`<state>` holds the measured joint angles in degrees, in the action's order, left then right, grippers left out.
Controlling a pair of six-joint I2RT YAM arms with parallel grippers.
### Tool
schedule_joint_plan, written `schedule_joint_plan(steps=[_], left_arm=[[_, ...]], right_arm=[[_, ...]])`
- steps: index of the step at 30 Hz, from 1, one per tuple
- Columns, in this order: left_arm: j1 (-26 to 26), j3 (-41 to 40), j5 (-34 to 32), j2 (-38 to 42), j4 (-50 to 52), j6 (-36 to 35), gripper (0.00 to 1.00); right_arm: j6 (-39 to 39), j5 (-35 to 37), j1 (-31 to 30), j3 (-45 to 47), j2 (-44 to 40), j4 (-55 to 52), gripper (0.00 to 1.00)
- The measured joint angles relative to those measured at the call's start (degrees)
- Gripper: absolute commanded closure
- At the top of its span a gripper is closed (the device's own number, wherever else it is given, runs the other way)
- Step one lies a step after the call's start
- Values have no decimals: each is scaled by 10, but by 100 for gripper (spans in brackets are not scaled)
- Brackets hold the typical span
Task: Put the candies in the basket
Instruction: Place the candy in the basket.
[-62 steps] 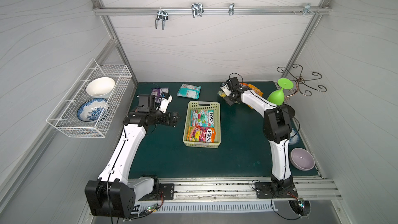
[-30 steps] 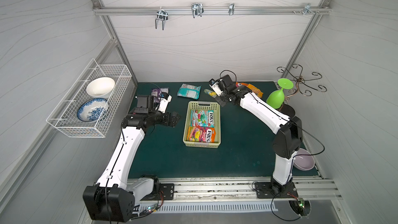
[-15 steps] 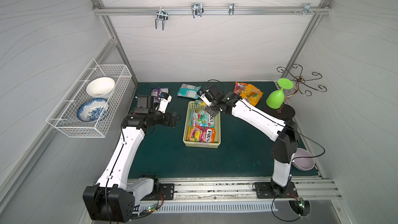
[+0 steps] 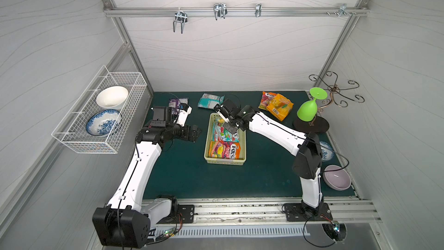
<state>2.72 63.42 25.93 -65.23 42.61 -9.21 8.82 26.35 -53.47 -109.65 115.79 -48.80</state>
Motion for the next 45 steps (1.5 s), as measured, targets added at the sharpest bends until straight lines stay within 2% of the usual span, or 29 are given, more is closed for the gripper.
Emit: schedule_joint_plan(steps=[13,29,30,33,35,45], left_arm=[[1,0,0,0,0,0,2],[1,0,0,-2,0,0,2],[1,0,0,-2,0,0,2],[1,0,0,-2,0,-1,2],[1,0,0,-2,0,-1,2],[1,0,0,-2,0,-1,2]], right_arm=[[48,19,-1,-28,76,20,100],[41,43,3,-49,116,55,100],[40,43,2,-49,118,55,97],[31,40,-2,-48,120,52,79],[24,31,-3,-47,120,51,71],[-18,-16,-4,-15,83,46,61]])
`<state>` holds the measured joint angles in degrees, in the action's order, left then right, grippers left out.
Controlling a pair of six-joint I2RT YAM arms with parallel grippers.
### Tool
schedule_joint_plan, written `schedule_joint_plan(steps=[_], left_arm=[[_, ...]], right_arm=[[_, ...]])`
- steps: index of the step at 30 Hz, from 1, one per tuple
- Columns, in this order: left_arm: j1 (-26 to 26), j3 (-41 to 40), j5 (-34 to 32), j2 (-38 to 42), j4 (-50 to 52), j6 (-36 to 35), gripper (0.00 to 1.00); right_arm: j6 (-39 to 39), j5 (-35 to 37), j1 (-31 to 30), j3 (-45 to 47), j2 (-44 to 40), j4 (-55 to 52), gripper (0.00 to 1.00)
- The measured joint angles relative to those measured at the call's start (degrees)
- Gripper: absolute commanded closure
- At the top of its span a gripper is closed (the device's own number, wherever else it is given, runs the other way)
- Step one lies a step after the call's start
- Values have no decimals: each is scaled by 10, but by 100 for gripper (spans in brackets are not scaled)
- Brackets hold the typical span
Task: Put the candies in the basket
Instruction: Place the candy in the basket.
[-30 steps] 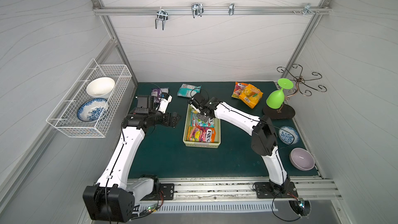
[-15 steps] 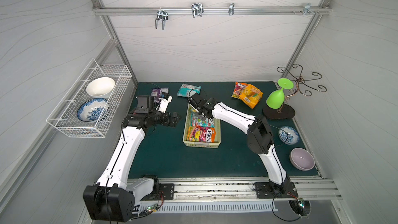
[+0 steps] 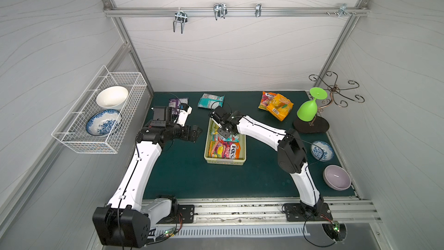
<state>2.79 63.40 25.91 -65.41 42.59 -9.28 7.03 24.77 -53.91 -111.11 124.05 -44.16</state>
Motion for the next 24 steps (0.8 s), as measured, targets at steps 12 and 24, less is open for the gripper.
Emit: schedule_joint_plan(steps=[12,24], left_arm=[[0,0,0,0,0,0,2],[0,-1,-4,0,0,0,2]], right_arm=[[-67,-89,26,-14,-23,14,58],[-120,-172,57,-39,61,38,52]])
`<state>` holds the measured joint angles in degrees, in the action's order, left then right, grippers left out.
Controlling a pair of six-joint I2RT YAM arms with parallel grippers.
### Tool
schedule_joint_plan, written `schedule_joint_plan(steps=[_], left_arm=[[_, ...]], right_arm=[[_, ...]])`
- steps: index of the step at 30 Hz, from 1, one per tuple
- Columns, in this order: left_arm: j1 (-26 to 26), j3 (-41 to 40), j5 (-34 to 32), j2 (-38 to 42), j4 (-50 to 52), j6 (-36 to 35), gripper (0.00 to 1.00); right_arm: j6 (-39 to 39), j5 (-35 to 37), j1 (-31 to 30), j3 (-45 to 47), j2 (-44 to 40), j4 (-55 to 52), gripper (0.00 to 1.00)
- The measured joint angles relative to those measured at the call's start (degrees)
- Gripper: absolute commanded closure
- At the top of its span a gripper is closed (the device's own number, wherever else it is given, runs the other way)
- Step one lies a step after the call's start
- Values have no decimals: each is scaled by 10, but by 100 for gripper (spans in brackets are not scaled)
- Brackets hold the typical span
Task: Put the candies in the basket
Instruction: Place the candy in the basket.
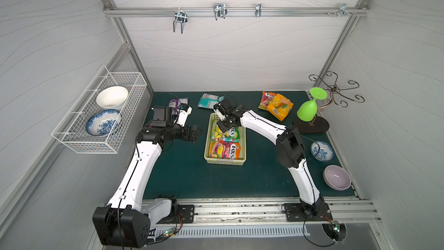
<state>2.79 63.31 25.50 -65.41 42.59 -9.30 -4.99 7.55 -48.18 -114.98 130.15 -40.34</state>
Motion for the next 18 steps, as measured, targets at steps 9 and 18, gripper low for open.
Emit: schedule_joint_plan(steps=[9,18], left_arm=[[0,-1,-2,0,0,0,2],[0,-2,-7,0,0,0,2]], right_arm=[[-17,-15,-3,51,13,46,50],[-16,3,-12,95,-25,57,46]])
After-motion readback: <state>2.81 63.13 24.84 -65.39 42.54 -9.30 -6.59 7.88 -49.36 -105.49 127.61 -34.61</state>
